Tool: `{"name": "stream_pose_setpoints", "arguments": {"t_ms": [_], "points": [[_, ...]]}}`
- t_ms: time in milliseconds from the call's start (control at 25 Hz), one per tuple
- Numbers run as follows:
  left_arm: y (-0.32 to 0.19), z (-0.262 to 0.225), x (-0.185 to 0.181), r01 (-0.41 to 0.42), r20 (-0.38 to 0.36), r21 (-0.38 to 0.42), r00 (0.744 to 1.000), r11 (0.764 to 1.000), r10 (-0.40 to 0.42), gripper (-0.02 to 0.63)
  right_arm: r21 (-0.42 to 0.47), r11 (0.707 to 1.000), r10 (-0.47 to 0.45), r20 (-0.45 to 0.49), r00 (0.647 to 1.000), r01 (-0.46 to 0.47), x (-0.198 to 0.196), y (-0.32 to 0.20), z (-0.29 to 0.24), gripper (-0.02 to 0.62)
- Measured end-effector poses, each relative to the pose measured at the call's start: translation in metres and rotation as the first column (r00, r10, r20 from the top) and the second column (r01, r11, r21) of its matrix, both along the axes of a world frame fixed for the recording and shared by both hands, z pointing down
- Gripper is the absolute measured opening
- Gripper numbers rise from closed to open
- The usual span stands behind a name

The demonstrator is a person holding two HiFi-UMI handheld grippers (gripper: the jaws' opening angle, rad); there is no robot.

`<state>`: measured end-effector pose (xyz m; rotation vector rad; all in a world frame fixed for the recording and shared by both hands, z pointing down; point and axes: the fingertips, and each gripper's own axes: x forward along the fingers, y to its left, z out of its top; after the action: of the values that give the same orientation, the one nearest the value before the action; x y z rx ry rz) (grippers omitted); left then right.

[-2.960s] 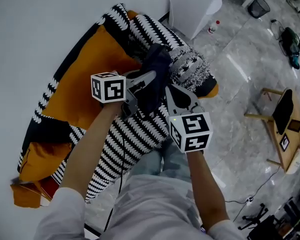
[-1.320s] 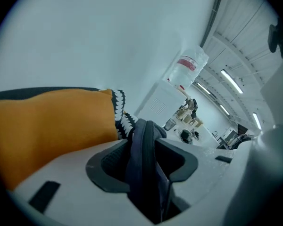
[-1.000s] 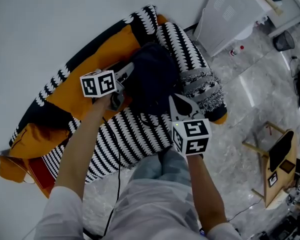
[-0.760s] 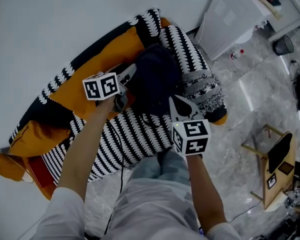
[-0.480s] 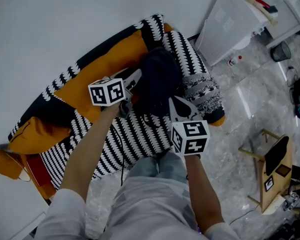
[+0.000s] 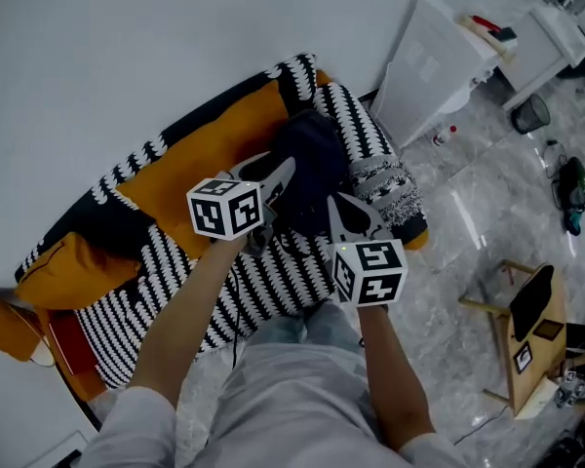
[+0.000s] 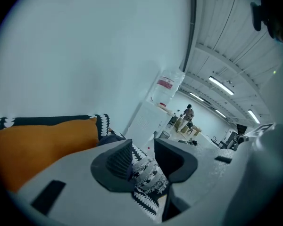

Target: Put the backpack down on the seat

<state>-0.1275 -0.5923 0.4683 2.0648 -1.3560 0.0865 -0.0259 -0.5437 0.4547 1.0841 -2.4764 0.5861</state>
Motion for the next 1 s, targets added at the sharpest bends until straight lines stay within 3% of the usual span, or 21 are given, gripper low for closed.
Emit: {"name": "stream_pose_setpoints", "arguments": {"t_ms": [400, 720, 1000], "points": [[0.065, -0.055, 0.052, -0.046, -0.038, 0.093, 0.998, 0.995, 0.05, 0.083, 0.084, 0.996, 0.013, -0.001, 1.0, -0.013, 0.006, 0.042, -0.048, 0.002], [0.111, -0.085, 0.082, -0.125, 0.103, 0.167, 0.989, 0.978, 0.109, 0.026, 0.126, 0.991, 0.036, 0.016, 0.999, -0.037, 0.011, 0.079, -0.072, 0.002], [0.134, -0.094, 0.096, -0.138, 0.162, 0.179, 0.981, 0.974, 0.109, 0.006, 0.126, 0.991, 0.051, 0.019, 0.999, -0.053, 0.018, 0.099, -0.081, 0.001]]}}
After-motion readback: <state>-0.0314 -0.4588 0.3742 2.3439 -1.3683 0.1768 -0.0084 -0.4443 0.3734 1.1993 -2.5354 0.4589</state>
